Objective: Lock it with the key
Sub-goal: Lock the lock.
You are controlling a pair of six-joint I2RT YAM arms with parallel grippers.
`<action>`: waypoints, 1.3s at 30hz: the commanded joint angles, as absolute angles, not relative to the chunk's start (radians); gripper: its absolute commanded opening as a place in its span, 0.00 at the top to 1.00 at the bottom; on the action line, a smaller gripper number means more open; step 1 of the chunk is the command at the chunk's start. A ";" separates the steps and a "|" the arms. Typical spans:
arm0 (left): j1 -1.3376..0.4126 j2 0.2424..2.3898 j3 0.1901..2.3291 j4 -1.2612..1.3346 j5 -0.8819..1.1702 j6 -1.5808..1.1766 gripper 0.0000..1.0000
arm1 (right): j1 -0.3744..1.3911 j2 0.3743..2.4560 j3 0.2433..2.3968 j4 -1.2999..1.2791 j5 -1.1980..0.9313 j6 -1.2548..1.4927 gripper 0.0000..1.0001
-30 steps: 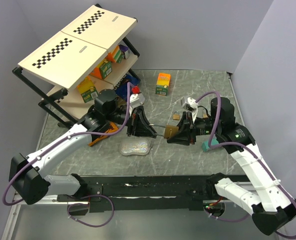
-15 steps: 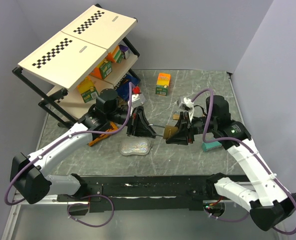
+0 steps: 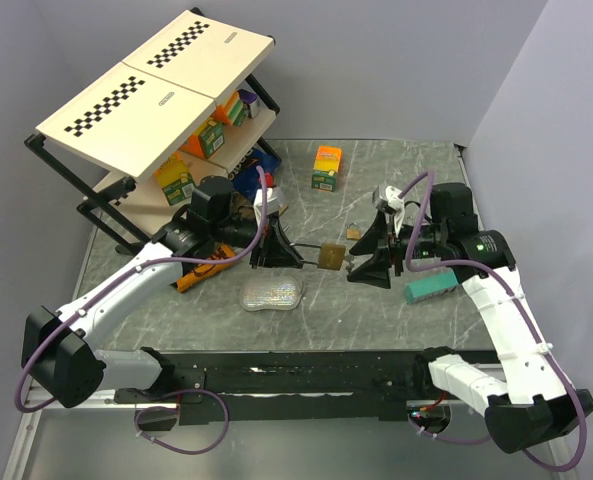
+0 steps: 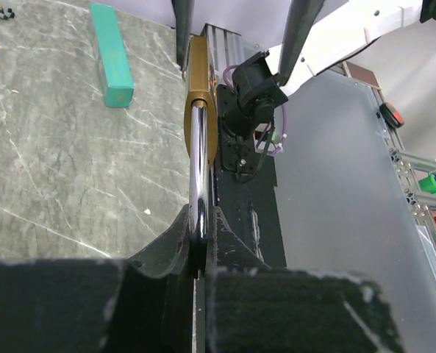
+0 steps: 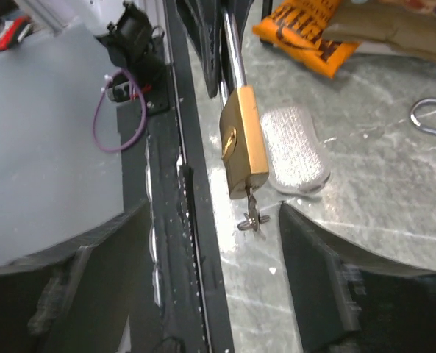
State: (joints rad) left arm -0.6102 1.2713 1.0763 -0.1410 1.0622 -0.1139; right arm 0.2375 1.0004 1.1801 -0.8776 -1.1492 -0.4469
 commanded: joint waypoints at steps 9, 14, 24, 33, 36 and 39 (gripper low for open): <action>-0.615 1.252 1.124 -0.060 1.157 -0.098 0.99 | 0.235 0.992 1.173 -0.864 -1.174 -0.500 0.53; -0.617 1.249 1.118 -0.048 1.154 -0.109 0.99 | 0.235 1.005 1.175 -0.865 -1.177 -0.505 0.66; -0.620 1.241 1.112 -0.063 1.147 -0.092 0.99 | 0.233 1.017 1.183 -0.913 -1.172 -0.561 1.00; -0.609 1.236 1.104 -0.100 1.144 -0.055 0.99 | 0.166 1.020 1.193 -1.038 -1.175 -0.669 1.00; -0.595 1.236 1.098 -0.101 1.143 -0.054 0.99 | 0.100 1.029 1.201 -1.123 -1.186 -0.753 1.00; -0.572 1.233 1.088 -0.092 1.141 -0.061 0.99 | 0.017 1.054 1.218 -1.233 -1.195 -0.855 1.00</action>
State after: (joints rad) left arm -0.5987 1.2724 1.0733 -0.1741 1.0988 -0.0818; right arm 0.1059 1.0248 1.1744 -1.0634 -1.1736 -0.6804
